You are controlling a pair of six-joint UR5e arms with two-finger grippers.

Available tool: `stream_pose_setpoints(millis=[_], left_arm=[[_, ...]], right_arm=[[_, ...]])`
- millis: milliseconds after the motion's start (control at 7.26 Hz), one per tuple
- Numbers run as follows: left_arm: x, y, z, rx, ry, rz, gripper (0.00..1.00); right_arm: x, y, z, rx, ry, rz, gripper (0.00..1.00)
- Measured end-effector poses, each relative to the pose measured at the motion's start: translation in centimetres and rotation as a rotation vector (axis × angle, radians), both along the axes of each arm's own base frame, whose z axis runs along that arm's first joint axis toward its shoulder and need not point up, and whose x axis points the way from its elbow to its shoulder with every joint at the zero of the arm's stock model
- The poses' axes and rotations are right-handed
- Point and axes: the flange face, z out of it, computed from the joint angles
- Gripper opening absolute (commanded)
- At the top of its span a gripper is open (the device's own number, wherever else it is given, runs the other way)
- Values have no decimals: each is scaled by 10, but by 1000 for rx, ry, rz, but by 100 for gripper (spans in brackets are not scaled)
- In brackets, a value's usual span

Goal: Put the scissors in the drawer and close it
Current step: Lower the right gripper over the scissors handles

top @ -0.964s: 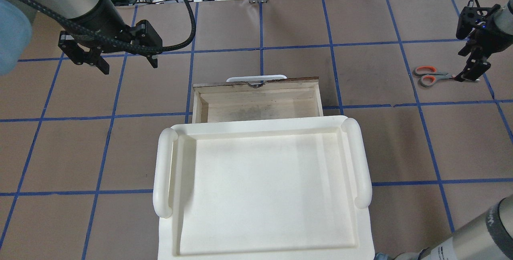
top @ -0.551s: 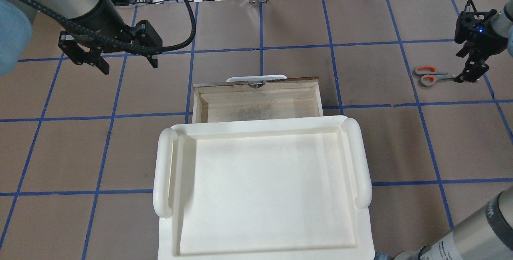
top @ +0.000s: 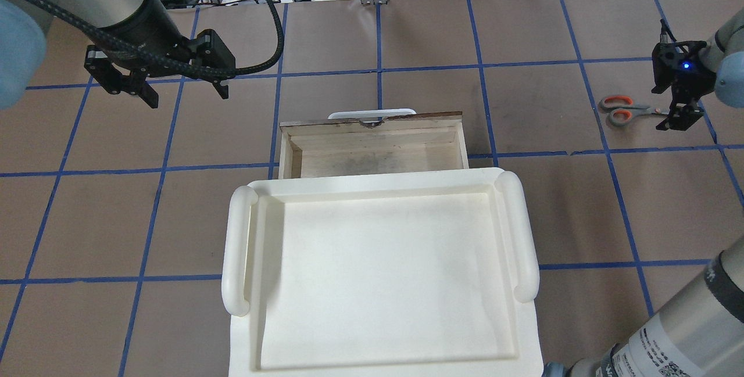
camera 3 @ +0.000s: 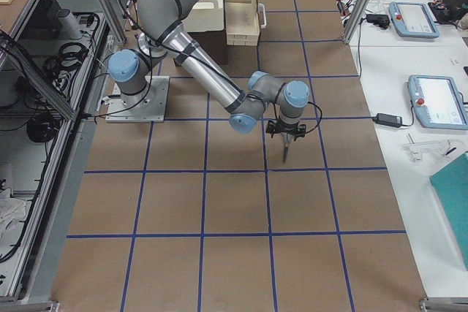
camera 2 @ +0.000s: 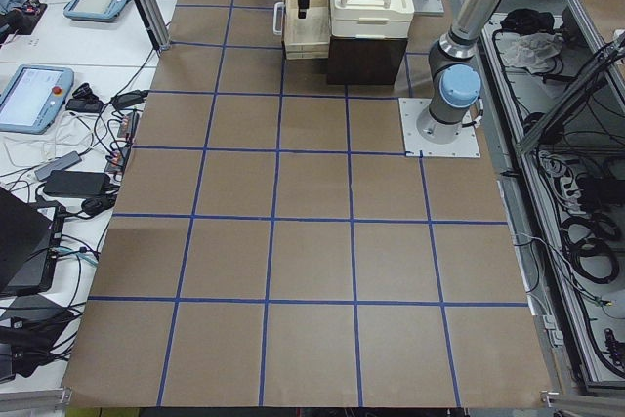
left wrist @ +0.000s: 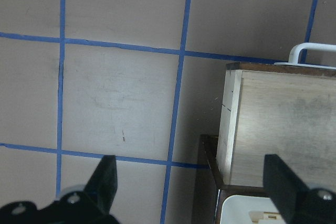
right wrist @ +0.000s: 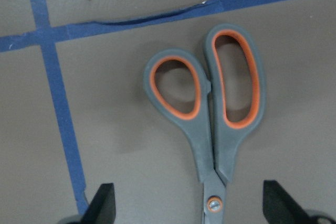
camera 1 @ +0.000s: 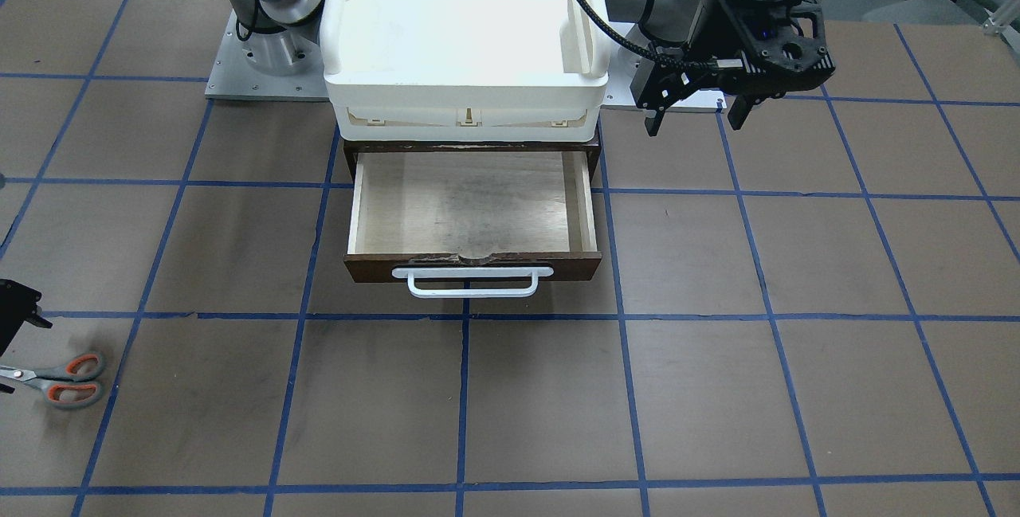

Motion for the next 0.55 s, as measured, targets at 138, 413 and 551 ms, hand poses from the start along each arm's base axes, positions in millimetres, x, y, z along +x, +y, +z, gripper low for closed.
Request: stream_pose_setpoints(millis=[138,413,551], left_arm=[[0,0,0,0,0,0,100],[0,0,0,-1,0,0,100],[0,0,0,-1,0,0,100]], right_arm=[[1,-2,-3,-1,1,37,97],[0,-5,-14,-4,5,87,97],[0,-6,-19,-3,4,95,96]])
